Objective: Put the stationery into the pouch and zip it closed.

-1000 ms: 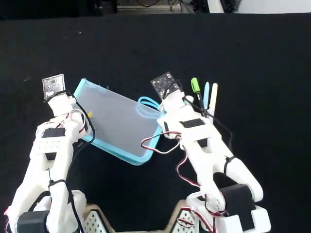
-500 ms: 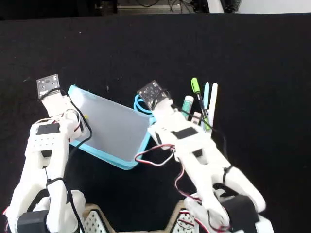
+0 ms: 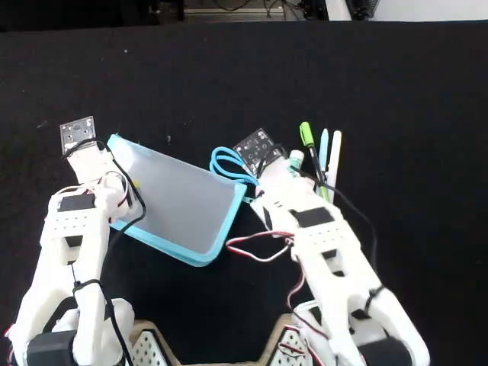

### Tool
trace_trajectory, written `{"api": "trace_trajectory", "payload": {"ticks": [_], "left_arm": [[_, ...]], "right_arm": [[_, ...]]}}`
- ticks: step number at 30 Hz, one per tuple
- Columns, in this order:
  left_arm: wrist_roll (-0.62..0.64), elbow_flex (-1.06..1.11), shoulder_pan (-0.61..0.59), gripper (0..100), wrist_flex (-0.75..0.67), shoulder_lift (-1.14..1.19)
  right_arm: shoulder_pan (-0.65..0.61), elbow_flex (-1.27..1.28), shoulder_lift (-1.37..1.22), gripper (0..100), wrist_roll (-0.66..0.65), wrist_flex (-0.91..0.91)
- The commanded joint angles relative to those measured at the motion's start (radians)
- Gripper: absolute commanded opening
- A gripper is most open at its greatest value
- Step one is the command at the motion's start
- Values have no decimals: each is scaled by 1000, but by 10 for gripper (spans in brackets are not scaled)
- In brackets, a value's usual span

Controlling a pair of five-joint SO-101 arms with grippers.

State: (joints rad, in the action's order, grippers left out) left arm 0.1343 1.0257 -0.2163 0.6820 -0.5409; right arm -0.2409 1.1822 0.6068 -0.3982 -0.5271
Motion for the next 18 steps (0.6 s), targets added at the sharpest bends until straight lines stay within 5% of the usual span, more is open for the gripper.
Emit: {"api": "trace_trajectory", "payload": {"ticks": [1, 18], "left_arm": [[6, -64, 10, 212, -3, -8], [6, -64, 5, 212, -3, -6]], "right_arm": [[-49, 33, 116, 188, 8, -40], [-123, -31, -97, 188, -48, -40]]}}
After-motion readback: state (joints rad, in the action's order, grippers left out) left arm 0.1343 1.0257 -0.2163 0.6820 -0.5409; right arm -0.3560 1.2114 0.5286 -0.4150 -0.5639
